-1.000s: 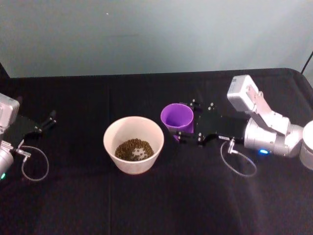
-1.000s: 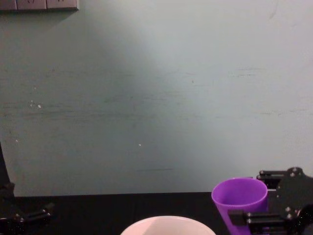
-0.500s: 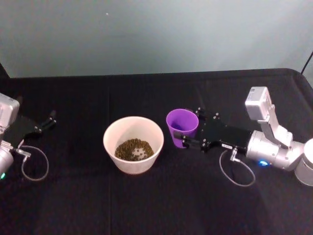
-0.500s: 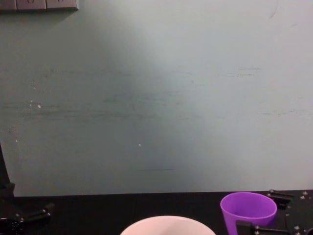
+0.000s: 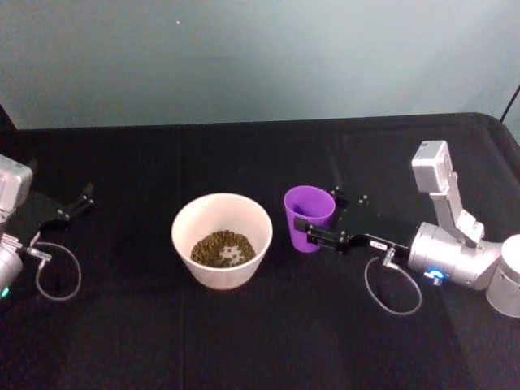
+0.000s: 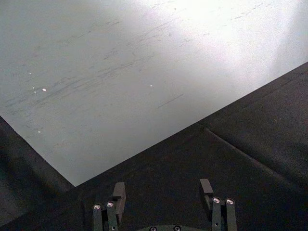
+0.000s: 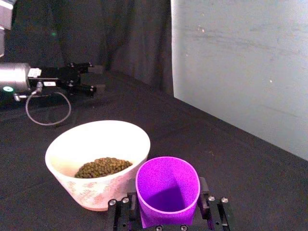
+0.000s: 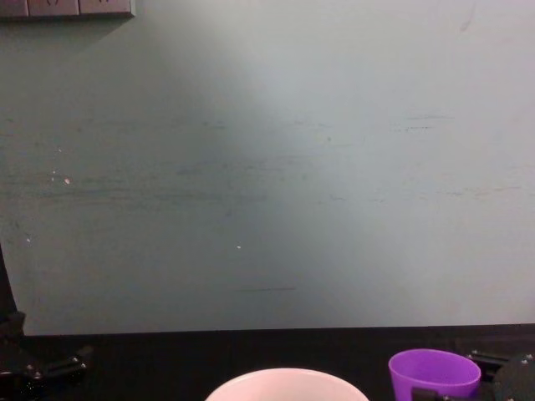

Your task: Pick up the cup and pour the mung beans from the cup into the bowl.

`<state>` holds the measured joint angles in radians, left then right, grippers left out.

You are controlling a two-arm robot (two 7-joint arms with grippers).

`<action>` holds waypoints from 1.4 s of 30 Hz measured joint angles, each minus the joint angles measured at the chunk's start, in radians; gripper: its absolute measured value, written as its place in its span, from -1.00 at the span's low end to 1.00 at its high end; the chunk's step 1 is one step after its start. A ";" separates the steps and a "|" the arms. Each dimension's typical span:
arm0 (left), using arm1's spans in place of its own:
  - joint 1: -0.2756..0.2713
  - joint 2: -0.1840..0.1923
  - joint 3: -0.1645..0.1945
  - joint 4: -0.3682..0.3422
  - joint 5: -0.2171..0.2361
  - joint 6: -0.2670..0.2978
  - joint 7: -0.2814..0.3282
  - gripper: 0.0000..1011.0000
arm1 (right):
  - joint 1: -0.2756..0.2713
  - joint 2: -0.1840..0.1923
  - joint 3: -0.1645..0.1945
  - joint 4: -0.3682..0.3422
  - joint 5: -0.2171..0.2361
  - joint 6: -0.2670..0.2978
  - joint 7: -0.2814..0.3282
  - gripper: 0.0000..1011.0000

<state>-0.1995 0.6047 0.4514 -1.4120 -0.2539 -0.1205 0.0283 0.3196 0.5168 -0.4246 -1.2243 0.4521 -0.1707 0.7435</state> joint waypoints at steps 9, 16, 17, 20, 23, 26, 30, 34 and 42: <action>0.000 0.000 0.000 0.000 0.000 0.000 0.000 0.98 | 0.002 0.002 -0.014 0.003 -0.005 0.006 -0.013 0.45; 0.000 0.000 0.000 0.000 0.000 0.000 0.000 0.98 | 0.011 -0.002 -0.022 0.019 -0.010 0.000 -0.013 0.45; 0.000 0.000 0.000 0.000 0.000 0.000 0.000 0.98 | 0.012 -0.003 -0.023 0.021 -0.010 -0.001 -0.011 0.45; 0.000 0.000 0.000 0.000 0.000 0.000 0.000 0.98 | 0.019 -0.008 -0.024 0.037 0.000 -0.008 0.006 0.45; 0.000 0.000 0.000 0.000 0.000 0.000 0.000 0.98 | 0.020 -0.009 -0.025 0.040 0.003 -0.009 0.010 0.45; 0.000 0.000 0.000 0.000 0.000 0.000 0.000 0.98 | 0.020 -0.008 -0.025 0.038 0.003 -0.009 0.009 0.45; 0.000 0.000 0.000 0.000 0.000 0.000 0.000 0.98 | 0.019 -0.007 -0.025 0.036 0.002 -0.008 0.009 0.45; 0.000 0.000 0.000 0.000 0.000 0.000 0.000 0.98 | 0.018 -0.007 -0.024 0.034 0.001 -0.008 0.007 0.69; 0.000 0.000 0.000 0.000 0.000 0.000 0.000 0.98 | 0.017 -0.006 -0.024 0.032 -0.001 -0.007 0.005 0.98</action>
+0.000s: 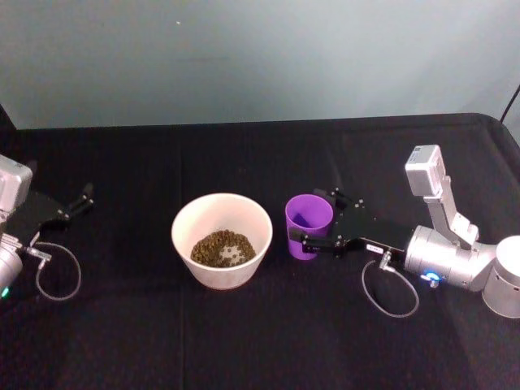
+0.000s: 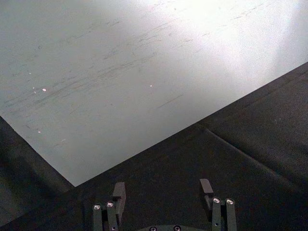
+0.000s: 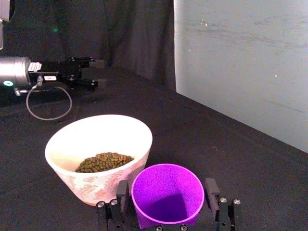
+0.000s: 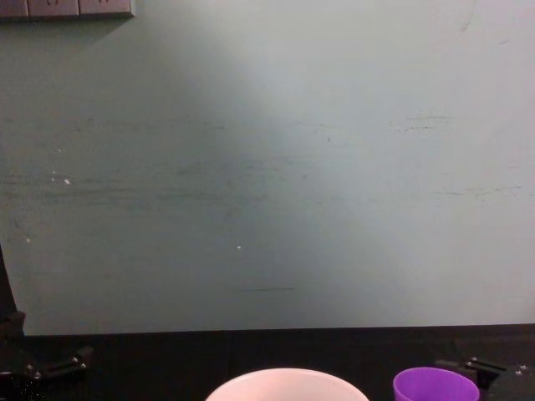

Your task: Pick up the cup and pour the mung beans from the cup into the bowl.

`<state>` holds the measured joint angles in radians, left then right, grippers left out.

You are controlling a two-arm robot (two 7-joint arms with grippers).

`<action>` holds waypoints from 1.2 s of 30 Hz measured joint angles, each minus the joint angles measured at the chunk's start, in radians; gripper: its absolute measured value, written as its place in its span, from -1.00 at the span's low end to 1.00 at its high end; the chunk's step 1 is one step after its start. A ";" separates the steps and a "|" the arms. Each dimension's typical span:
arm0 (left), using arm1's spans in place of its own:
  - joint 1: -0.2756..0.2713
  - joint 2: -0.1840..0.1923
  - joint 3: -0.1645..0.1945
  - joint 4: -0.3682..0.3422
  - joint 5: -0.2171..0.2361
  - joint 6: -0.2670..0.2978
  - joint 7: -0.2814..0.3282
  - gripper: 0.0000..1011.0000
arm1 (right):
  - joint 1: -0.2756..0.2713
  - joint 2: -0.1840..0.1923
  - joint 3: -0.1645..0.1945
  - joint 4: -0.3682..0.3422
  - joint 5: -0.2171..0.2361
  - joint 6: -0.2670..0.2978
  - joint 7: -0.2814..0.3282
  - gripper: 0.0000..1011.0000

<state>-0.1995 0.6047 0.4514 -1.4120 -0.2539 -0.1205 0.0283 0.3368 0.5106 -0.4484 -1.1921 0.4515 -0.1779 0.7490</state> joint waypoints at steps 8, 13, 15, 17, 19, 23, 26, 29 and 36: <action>0.000 0.000 0.000 0.000 0.000 0.000 0.000 0.98 | -0.008 0.005 0.002 -0.015 -0.001 -0.004 -0.003 0.98; 0.000 0.000 0.000 0.000 0.000 0.000 0.000 0.98 | -0.057 0.027 0.026 -0.101 0.009 -0.038 -0.025 0.98; 0.000 0.000 0.000 0.000 0.000 0.000 0.000 0.98 | -0.073 0.032 0.036 -0.125 0.014 -0.046 -0.035 0.98; 0.000 0.000 0.000 0.000 0.000 0.000 0.000 0.98 | -0.096 0.039 0.053 -0.162 0.024 -0.057 -0.051 0.98; 0.000 0.000 0.000 0.000 0.000 0.000 0.000 0.98 | -0.113 0.042 0.066 -0.183 0.031 -0.062 -0.065 0.98; 0.000 0.000 0.000 0.000 0.000 0.000 0.000 0.98 | -0.163 0.042 0.114 -0.248 0.029 -0.062 -0.151 0.98; 0.000 0.000 0.000 0.000 0.000 0.000 0.000 0.98 | -0.193 0.031 0.146 -0.280 0.001 -0.052 -0.241 0.98; 0.000 0.000 0.000 0.000 0.000 0.000 0.000 0.98 | -0.220 0.010 0.182 -0.301 -0.038 -0.031 -0.349 0.98; 0.000 0.000 0.000 0.000 0.000 0.000 0.000 0.98 | -0.248 -0.067 0.243 -0.302 -0.142 -0.007 -0.587 0.98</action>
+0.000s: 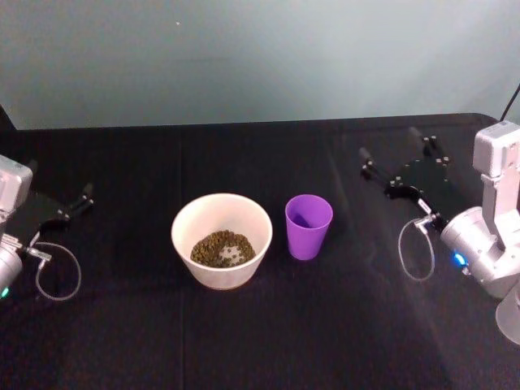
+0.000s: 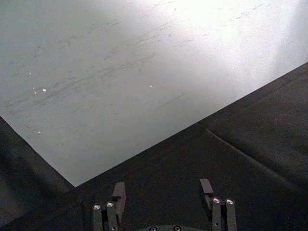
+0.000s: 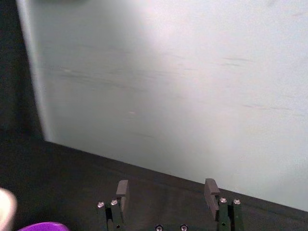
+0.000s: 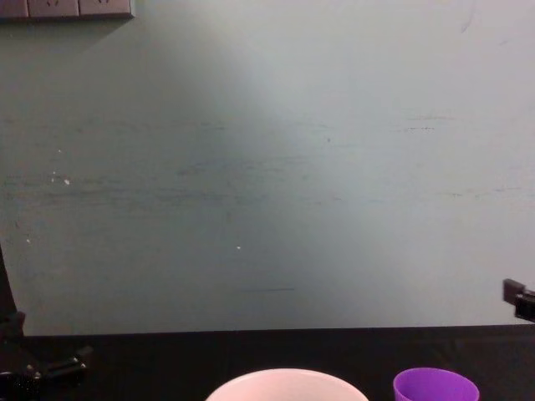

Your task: Pick up the cup and pour the mung beans from the cup into the bowl.

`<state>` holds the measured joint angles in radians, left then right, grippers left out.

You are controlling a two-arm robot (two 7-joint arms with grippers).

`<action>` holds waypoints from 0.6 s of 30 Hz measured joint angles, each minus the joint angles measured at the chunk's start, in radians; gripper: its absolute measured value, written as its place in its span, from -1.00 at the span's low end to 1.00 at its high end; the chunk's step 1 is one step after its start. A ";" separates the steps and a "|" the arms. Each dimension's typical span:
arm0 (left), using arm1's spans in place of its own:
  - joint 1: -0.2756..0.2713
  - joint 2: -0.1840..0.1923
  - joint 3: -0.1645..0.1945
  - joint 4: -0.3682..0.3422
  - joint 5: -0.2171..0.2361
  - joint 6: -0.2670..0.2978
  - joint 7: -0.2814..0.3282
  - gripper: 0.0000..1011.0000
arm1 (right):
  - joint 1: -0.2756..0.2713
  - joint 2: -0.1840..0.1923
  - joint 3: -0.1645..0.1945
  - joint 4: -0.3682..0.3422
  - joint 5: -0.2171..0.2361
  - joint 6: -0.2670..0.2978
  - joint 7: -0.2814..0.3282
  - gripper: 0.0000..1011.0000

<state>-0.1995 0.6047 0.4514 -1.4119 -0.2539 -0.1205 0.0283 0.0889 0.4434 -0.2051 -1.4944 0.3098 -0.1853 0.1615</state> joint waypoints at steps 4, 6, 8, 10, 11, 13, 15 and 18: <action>0.000 0.000 0.000 0.000 0.000 0.000 0.000 0.98 | 0.006 -0.026 0.012 0.021 -0.042 0.007 -0.058 0.98; 0.000 0.000 0.000 0.000 0.000 0.000 0.000 0.98 | 0.010 -0.036 0.017 0.032 -0.057 0.013 -0.074 0.98; 0.000 0.000 0.000 0.000 0.000 0.000 0.000 0.98 | 0.014 -0.044 0.022 0.041 -0.069 0.015 -0.082 0.98; 0.000 0.000 0.000 0.000 0.000 0.000 0.000 0.98 | 0.016 -0.048 0.024 0.045 -0.075 0.016 -0.084 0.98; 0.000 0.000 0.000 0.000 0.000 0.000 0.000 0.98 | 0.018 -0.051 0.026 0.049 -0.080 0.017 -0.084 0.98; 0.000 0.000 0.000 0.000 0.000 0.000 0.000 0.98 | 0.020 -0.054 0.029 0.054 -0.082 0.017 -0.082 0.98; 0.000 0.000 0.000 0.000 0.000 0.000 0.000 0.98 | 0.020 -0.054 0.029 0.055 -0.082 0.017 -0.081 0.98; 0.000 0.000 0.000 0.000 0.000 0.000 0.000 0.98 | 0.020 -0.054 0.028 0.054 -0.082 0.017 -0.081 0.98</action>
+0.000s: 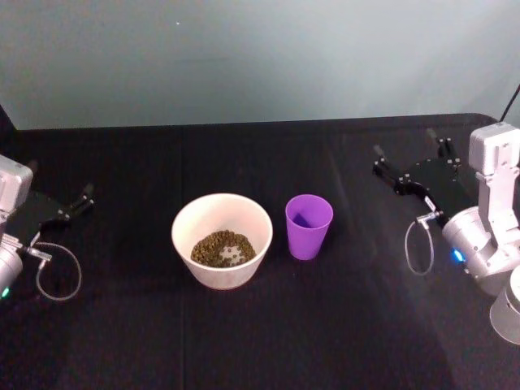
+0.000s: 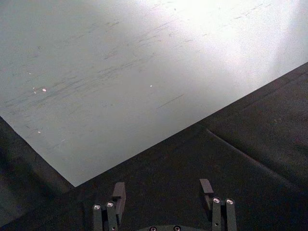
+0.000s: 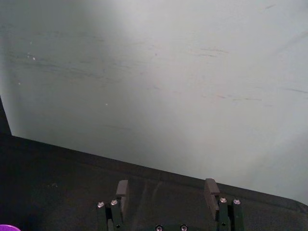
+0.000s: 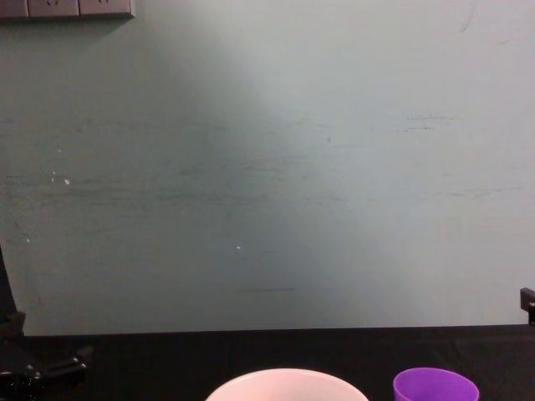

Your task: Pick up the cup and pour the mung beans from the cup into the bowl.

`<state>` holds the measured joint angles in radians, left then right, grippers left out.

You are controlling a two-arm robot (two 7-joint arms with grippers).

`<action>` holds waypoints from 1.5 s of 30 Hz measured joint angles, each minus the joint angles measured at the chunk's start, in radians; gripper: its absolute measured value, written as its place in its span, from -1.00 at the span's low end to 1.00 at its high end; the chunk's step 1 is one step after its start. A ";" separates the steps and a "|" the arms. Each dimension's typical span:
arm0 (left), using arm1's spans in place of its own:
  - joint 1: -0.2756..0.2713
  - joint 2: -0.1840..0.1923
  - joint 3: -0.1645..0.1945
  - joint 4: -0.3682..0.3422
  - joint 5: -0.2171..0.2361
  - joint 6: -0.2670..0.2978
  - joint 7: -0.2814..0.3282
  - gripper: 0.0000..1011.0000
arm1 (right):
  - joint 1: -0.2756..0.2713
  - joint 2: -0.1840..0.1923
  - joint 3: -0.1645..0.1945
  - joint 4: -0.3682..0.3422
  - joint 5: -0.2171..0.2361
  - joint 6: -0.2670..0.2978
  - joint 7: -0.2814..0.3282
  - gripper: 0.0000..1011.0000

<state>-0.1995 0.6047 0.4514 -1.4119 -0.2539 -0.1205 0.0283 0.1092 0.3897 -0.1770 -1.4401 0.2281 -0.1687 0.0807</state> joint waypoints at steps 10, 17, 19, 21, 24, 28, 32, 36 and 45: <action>0.000 0.000 0.000 0.000 0.000 0.000 0.000 0.98 | 0.000 0.002 -0.003 -0.001 0.001 0.000 0.002 0.98; 0.000 0.000 0.000 0.000 0.000 0.000 0.000 0.98 | 0.000 0.002 -0.003 -0.002 0.002 -0.001 0.004 0.98; 0.000 0.000 0.000 0.000 0.000 0.000 0.000 0.98 | 0.000 0.003 -0.004 -0.002 0.002 -0.001 0.004 0.98; 0.000 0.000 0.000 0.000 0.000 0.000 0.000 0.98 | 0.000 0.003 -0.004 -0.002 0.002 -0.001 0.004 0.98; 0.000 0.000 0.000 0.000 0.000 0.000 0.000 0.98 | 0.000 0.003 -0.004 -0.002 0.002 -0.001 0.004 0.98; 0.000 0.000 0.000 0.000 0.000 0.000 0.000 0.98 | 0.000 0.003 -0.004 -0.003 0.003 -0.002 0.004 0.98; 0.000 0.000 0.000 0.000 0.000 0.000 0.000 0.98 | 0.000 0.004 -0.005 -0.003 0.003 -0.002 0.004 0.98; 0.000 0.000 0.000 0.000 0.000 0.000 0.000 0.98 | 0.000 0.004 -0.005 -0.003 0.003 -0.002 0.004 0.98; 0.000 0.000 0.000 0.000 0.000 0.000 0.000 0.98 | 0.000 0.003 -0.004 -0.003 0.003 -0.002 0.004 0.98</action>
<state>-0.1995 0.6047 0.4514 -1.4119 -0.2539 -0.1205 0.0283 0.1092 0.3932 -0.1815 -1.4430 0.2315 -0.1702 0.0848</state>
